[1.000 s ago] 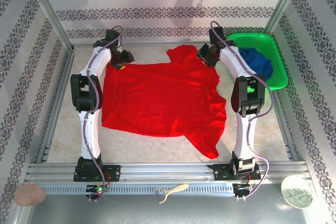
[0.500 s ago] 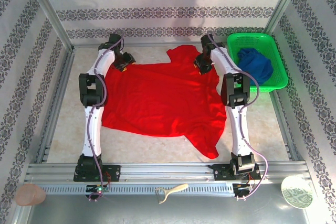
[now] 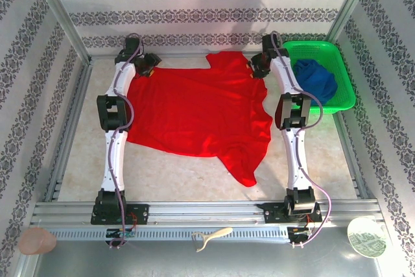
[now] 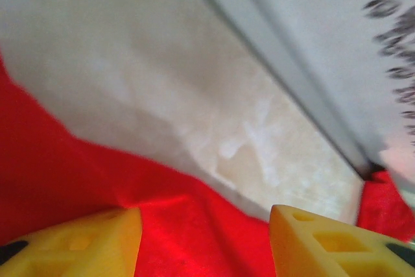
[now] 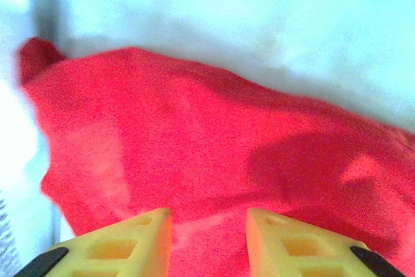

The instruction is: Fold the inside-out t-shirt

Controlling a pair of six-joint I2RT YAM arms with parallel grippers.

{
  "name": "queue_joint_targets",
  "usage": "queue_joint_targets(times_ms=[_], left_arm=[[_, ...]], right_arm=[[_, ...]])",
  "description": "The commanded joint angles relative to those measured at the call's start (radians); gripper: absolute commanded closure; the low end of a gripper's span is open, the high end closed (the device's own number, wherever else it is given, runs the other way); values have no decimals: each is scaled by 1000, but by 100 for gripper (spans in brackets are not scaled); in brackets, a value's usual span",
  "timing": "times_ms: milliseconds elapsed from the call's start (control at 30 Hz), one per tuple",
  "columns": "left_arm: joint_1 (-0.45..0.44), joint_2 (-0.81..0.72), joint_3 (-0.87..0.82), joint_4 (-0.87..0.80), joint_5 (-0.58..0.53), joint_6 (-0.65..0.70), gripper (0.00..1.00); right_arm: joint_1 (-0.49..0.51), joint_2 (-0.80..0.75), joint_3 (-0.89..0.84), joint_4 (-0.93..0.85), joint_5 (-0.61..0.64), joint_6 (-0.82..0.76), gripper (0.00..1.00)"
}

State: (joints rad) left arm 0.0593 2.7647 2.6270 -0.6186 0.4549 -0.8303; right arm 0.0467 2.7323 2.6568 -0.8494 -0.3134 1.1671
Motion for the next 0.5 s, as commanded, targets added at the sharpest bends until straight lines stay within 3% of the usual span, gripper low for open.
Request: queue_joint_targets(times_ms=[0, 167, 333, 467], left_arm=[[-2, -93, 11, 94, 106, -30, 45], [-38, -256, -141, 4, 125, 79, 43], [-57, -492, -564, 52, 115, 167, 42], [-54, -650, -896, 114, 59, 225, 41]], right_arm=[[25, -155, -26, 37, -67, -192, 62], [95, -441, -434, 63, 13, -268, 61], [156, -651, -783, 87, 129, -285, 56], [149, -785, -992, 69, 276, -338, 50]])
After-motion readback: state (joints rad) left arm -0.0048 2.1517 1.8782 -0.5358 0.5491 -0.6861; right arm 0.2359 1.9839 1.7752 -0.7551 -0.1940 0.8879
